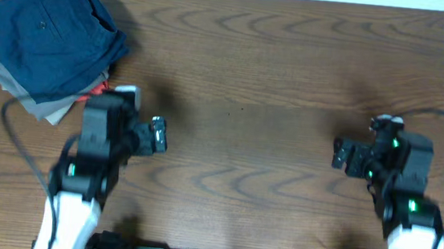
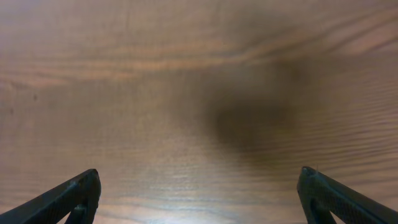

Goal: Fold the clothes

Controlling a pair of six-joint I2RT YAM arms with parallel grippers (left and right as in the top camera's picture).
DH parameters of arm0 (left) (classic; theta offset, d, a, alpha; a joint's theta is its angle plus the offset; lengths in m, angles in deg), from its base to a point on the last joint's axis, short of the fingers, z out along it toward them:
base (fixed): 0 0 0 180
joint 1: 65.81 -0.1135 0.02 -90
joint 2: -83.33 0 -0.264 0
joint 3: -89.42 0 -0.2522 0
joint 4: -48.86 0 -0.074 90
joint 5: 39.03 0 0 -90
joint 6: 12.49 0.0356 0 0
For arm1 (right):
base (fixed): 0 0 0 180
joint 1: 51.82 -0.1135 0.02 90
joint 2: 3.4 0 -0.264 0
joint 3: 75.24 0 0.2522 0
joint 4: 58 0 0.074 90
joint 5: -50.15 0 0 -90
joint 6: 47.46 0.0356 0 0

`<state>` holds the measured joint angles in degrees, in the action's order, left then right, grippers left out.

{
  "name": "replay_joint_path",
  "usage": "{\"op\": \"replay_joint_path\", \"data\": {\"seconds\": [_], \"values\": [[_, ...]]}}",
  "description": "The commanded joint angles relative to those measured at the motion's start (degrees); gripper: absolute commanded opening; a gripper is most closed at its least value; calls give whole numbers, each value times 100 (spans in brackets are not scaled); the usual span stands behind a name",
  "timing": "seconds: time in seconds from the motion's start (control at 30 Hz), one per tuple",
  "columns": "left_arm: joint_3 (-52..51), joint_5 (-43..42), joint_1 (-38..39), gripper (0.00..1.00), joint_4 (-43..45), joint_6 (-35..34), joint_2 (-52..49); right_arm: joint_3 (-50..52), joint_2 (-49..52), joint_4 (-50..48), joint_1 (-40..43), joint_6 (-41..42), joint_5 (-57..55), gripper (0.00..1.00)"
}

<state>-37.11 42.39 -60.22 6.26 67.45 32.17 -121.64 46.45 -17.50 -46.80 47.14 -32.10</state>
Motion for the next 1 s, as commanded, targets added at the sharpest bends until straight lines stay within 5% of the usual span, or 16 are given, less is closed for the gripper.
{"op": "replay_joint_path", "data": {"seconds": [0.0,0.2,0.97], "values": [[-573,72,0,98,459,-76,772,258,-662,20,17,68,-284,99],[-693,72,0,98,0,-76,1403,295,-1294,271,17,70,-284,99],[-693,72,0,98,-109,-74,1305,304,-1281,297,17,68,-284,99]]}}
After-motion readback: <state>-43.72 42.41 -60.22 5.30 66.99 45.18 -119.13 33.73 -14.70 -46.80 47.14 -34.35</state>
